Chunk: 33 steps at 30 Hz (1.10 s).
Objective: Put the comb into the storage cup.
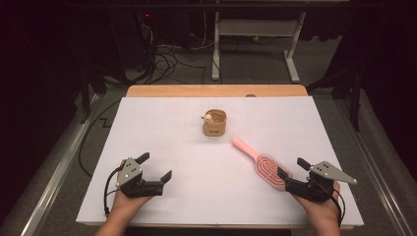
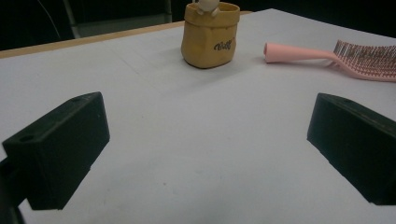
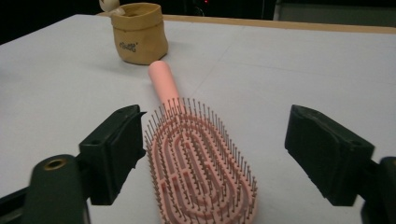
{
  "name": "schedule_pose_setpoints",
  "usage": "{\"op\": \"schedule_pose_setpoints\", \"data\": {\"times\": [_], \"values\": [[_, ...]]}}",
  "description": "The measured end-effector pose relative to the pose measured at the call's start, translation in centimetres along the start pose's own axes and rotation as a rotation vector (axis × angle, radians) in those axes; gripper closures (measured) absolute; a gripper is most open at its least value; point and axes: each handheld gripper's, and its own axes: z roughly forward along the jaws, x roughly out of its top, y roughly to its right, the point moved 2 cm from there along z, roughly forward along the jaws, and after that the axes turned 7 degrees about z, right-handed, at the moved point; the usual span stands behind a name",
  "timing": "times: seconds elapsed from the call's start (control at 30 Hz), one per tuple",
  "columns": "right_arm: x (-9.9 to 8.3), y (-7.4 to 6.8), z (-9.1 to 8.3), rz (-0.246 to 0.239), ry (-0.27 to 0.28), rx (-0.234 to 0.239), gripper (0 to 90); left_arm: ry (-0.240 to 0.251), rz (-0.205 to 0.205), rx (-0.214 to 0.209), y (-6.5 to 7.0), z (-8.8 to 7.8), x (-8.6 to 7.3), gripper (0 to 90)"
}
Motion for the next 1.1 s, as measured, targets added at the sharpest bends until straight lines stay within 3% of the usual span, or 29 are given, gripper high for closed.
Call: {"op": "schedule_pose_setpoints", "data": {"times": [0.13, 0.3, 0.33, 0.7, 0.87, 1.1], "values": [[-0.1, 0.3, 0.2, -0.009, -0.008, -0.01, 9.7, 0.004, -0.003, 0.001, 0.0, 0.0, 0.0, 0.0], [0.0, 0.2, 0.2, 0.001, 0.001, 0.005, 5.4, 0.001, -0.002, -0.003, 0.0, 0.0, 0.0, 0.0], [0.1, 0.0, 0.1, -0.009, 0.012, 0.0, 0.3, 0.001, -0.001, -0.004, 0.0, 0.0, 0.0, 0.0], [0.1, -0.1, 0.4, -0.04, 0.008, -0.022, 0.3, -0.008, 0.007, -0.007, -0.1, 0.2, -0.1, 0.0], [0.3, 0.1, 0.6, -0.024, 0.001, -0.028, 0.3, -0.014, 0.024, -0.003, -0.1, 0.2, 0.0, 0.0], [0.9, 0.1, 1.6, -0.017, -0.027, -0.039, 0.3, 0.007, 0.007, -0.006, -0.8, 0.0, 0.3, 0.0]]}}
